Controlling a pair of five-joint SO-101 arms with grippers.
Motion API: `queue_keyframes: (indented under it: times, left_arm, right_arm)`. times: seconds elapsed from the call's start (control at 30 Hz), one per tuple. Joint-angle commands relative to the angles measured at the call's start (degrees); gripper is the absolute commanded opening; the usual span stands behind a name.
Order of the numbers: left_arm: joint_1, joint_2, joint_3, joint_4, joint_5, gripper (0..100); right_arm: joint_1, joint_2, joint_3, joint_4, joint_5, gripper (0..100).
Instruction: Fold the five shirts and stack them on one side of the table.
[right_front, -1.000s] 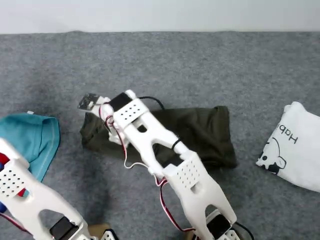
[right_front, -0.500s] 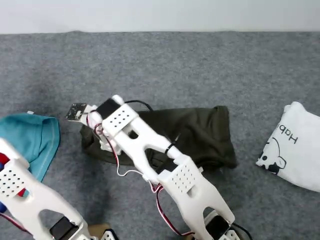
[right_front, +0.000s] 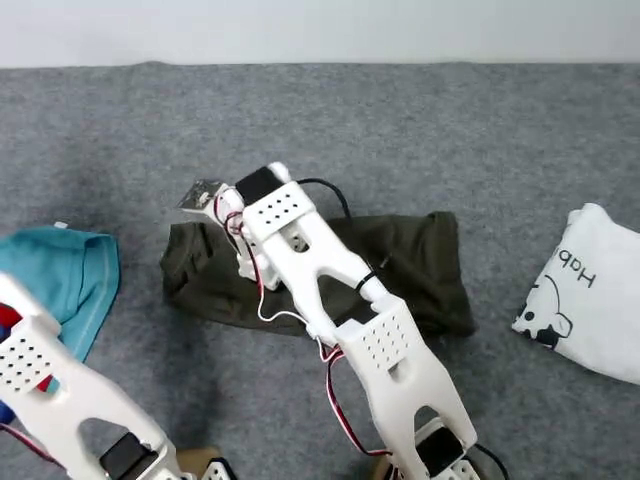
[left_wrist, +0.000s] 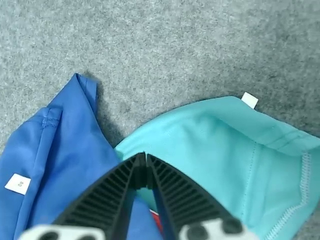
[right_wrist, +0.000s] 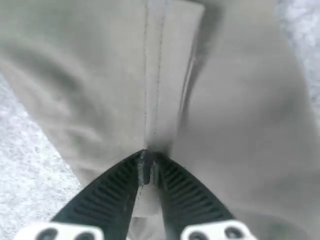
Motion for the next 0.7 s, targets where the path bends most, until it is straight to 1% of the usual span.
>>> queue_keyframes:
  times: [0.0, 0.1, 0.2, 0.4, 0.5, 0.67]
  left_arm:
    - [0.35, -1.76, -2.24, 1.23, -0.44, 1]
    - [0.35, -4.13, -1.98, 1.32, -0.35, 1]
    - [0.44, -7.03, -1.80, 1.32, -0.35, 1]
    - [0.35, -12.40, -0.75, 1.41, -0.09, 1]
    - [0.70, -17.23, 3.91, 1.41, -0.09, 1]
    - [4.48, -26.99, 16.22, 1.41, -0.35, 1]
  right_arm:
    - [-0.66, -5.41, -0.09, 2.42, -0.62, 1.0]
    - [-0.75, -10.95, 0.09, 2.51, -0.62, 1.1]
    - [1.27, -15.87, 1.85, 2.59, -0.62, 1.1]
    - [9.19, -23.52, 16.00, 2.51, -0.62, 1.0]
    - [13.41, -27.21, 23.82, 2.33, -0.70, 1.0]
    - [18.59, -30.55, 31.30, 2.24, -0.70, 1.0]
